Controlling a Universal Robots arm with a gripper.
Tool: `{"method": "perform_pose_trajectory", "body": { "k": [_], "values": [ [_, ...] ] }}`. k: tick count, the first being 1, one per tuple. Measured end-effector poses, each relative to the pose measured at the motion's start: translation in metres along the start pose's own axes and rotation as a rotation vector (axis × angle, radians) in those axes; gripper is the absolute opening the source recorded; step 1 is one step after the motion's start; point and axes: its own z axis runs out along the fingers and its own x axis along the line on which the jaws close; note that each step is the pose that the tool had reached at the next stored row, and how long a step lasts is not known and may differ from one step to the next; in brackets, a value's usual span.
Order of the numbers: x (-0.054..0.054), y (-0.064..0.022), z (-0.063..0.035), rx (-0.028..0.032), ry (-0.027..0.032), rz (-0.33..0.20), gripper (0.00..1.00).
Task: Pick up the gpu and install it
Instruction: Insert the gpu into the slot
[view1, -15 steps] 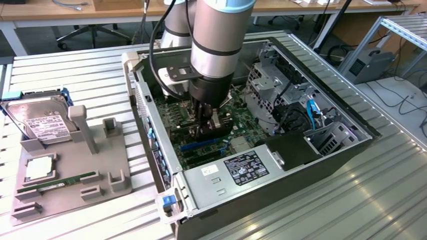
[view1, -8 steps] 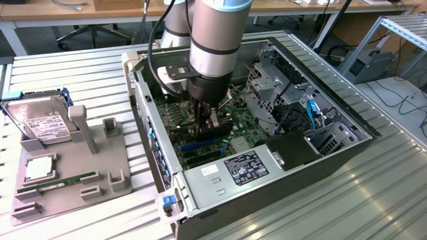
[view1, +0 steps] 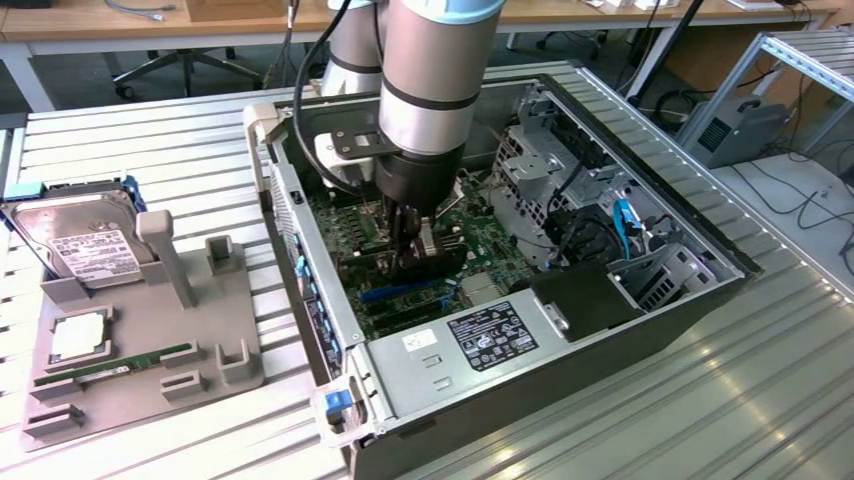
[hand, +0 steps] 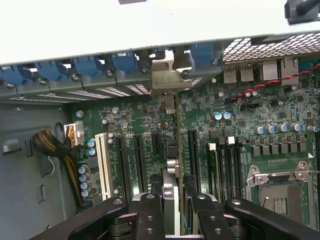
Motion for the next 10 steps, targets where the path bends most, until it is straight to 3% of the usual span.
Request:
{"method": "perform_pose_trajectory", "body": {
  "k": [7,10],
  "values": [
    [0.0002,0.0024,0.0003,0.0001,0.0,-0.004,0.27],
    [0.0003,0.0026,0.0003,0.0017,0.0011,-0.057,0.27]
  ]
}}
